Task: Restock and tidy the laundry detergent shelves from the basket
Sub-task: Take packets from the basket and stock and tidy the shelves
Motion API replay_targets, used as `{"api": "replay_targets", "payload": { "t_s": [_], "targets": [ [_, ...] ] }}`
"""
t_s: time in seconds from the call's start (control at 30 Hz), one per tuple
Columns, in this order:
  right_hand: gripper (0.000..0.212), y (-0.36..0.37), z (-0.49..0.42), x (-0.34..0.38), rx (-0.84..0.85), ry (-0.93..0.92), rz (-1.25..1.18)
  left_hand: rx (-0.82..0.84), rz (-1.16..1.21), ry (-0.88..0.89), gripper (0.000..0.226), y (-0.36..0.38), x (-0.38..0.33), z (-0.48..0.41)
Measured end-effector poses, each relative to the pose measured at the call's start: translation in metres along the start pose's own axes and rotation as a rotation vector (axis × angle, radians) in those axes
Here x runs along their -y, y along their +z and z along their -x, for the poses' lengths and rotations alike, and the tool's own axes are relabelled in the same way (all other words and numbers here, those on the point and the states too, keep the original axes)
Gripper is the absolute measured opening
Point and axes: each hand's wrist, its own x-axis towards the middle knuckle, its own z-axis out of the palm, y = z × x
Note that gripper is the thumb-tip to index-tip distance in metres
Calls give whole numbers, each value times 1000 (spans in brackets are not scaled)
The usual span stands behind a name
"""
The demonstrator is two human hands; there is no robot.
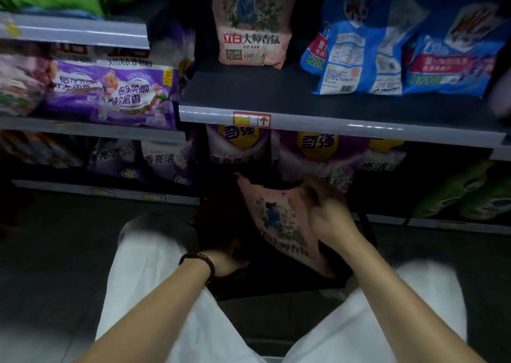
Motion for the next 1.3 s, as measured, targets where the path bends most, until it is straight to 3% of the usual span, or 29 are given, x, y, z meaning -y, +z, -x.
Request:
{"api": "replay_targets", "payload": {
  "t_s": [0.13,0.23,0.3,0.37,0.47,0.53,0.67,0.8,0.87,0.97,1.07,1.17,1.3],
  "targets": [
    [20,-41,0,42,-124,93,-107,-74,321,79,105,-7,-25,27],
    [19,-60,2,77,-281,101,-142,-154,549,310,83,-2,-57,55],
    [23,-65,6,103,-333,42,-179,-246,710,407,81,8,-83,73],
    [26,-64,11,130,-342,-26,-217,-417,904,435,80,19,-103,80],
    [29,-58,11,158,-354,-150,-233,-716,1171,339,36,11,-114,81],
    [29,-57,4,165,-297,-208,-279,-794,1199,336,30,-4,-112,81],
    [23,-60,-19,137,-145,-152,-456,-826,1237,301,23,-30,-92,79],
    [9,-56,-34,71,-208,14,-308,-765,1272,272,15,-46,-61,68],
    [21,-46,-33,43,-65,183,-384,-729,1308,291,15,-58,-51,65],
    [67,-36,-23,22,174,313,-593,-628,1400,375,19,-76,-49,66],
    [61,-38,-22,13,293,381,-750,-550,1515,423,19,-93,-55,63],
    [71,-38,-35,8,231,412,-809,-523,1435,442,20,-115,-62,56],
    [52,-34,-56,18,41,470,-895,-517,1243,434,29,-147,-74,47]
  ]
}}
